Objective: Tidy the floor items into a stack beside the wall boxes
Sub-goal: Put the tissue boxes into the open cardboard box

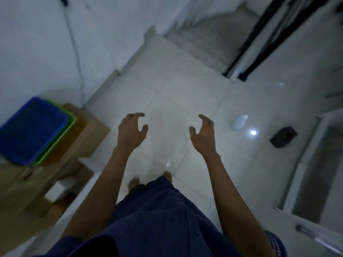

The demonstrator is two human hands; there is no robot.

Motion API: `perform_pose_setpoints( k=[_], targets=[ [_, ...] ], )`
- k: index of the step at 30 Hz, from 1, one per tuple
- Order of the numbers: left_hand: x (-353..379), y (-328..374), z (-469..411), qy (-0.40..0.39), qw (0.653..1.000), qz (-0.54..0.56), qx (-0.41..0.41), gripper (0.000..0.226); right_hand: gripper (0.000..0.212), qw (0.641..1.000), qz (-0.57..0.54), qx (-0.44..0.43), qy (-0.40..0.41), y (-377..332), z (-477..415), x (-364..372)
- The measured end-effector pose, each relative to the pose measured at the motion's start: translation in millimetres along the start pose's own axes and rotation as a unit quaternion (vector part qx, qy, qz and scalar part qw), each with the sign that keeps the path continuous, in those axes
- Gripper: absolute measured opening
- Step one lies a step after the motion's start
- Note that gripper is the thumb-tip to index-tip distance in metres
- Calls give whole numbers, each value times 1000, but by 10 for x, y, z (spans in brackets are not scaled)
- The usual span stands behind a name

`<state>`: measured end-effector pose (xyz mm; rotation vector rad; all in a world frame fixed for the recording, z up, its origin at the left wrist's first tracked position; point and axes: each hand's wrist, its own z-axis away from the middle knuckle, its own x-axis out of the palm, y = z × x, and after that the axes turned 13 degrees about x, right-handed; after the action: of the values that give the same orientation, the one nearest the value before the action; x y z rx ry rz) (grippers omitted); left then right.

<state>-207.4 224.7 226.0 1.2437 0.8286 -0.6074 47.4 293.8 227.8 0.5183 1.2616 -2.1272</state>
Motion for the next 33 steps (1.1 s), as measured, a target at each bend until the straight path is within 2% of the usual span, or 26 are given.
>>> perform_pose_setpoints(
  k=[6, 15, 19, 23, 26, 28, 30, 33],
  targets=[
    [713, 1435, -1000, -92, 988, 26, 123, 40, 57, 973, -119, 127, 152, 782, -389, -1353],
    [1782, 3202, -2631, -185, 954, 7, 233, 39, 55, 902, -218, 269, 257, 1569, -1343, -2838],
    [2445, 4127, -3207, -248, 925, 4, 286, 39, 54, 868, -256, 303, 299, 1909, -1730, -3555],
    [3200, 5190, -3492, -324, 881, -7, 344, 41, 53, 833, -269, 335, 347, 2380, -1827, -4250],
    [3777, 5968, -3613, -350, 863, 4, 365, 41, 53, 819, -258, 376, 348, 2872, -1952, -4778],
    [4210, 6421, -3685, -354, 860, 7, 368, 42, 52, 823, -243, 389, 335, 3252, -2162, -5141],
    [4696, 6805, -3783, -353, 866, 6, 354, 44, 53, 840, -232, 388, 301, 3675, -2505, -5503],
    [5394, 7192, -3927, -331, 896, 14, 295, 45, 55, 868, -213, 387, 228, 4343, -3152, -5968]
  ],
)
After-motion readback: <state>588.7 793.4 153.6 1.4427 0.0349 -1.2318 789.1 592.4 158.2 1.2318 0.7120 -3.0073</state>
